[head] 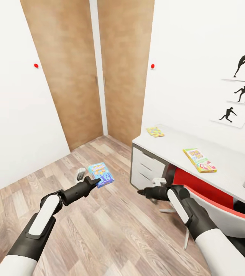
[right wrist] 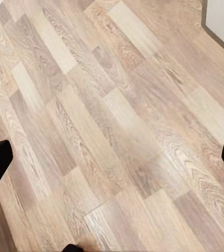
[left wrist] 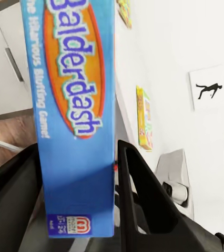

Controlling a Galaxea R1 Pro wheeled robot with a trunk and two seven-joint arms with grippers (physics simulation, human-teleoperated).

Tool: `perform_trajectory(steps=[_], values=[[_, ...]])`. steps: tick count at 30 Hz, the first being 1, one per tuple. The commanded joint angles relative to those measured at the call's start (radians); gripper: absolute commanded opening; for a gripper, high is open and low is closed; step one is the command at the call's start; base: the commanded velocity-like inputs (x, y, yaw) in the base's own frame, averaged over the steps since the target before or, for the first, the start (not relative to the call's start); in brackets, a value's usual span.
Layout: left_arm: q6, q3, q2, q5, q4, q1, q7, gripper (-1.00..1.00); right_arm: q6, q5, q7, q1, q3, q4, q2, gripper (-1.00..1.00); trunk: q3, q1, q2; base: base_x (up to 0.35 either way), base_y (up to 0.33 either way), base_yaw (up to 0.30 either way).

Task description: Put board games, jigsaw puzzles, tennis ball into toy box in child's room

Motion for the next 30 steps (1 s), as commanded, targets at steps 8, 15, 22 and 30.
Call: perform_trajectory(steps=[8, 15, 22, 30], values=[[0.002, -0.001, 0.000, 0.003, 0.000, -0.001, 0.000, -1.00, 0.003, 0.007, 0.008, -0.001, 0.000, -0.002, -0.002, 1.00, -0.001, 0.001, -0.001, 0.332, -0.012, 0.001], [0.002, 0.001, 0.001, 0.003, 0.000, -0.001, 0.000, -1.00, 0.003, 0.007, 0.010, 0.000, 0.000, -0.004, -0.004, 1.00, -0.001, 0.001, -0.001, 0.334, -0.003, 0.000], [0.002, 0.001, 0.003, 0.000, 0.002, -0.001, 0.000, -1.00, 0.007, 0.006, 0.012, 0.017, -0.001, -0.060, -0.021, 1.00, -0.001, 0.001, -0.001, 0.335, -0.001, 0.000], [-0.020, 0.024, 0.013, 0.003, -0.019, 0.009, 0.024, -1.00, 0.033, 0.007, 0.034, 0.055, -0.024, -0.129, -0.047, 1.00, -0.001, 0.001, -0.001, 0.168, 0.000, 0.000]])
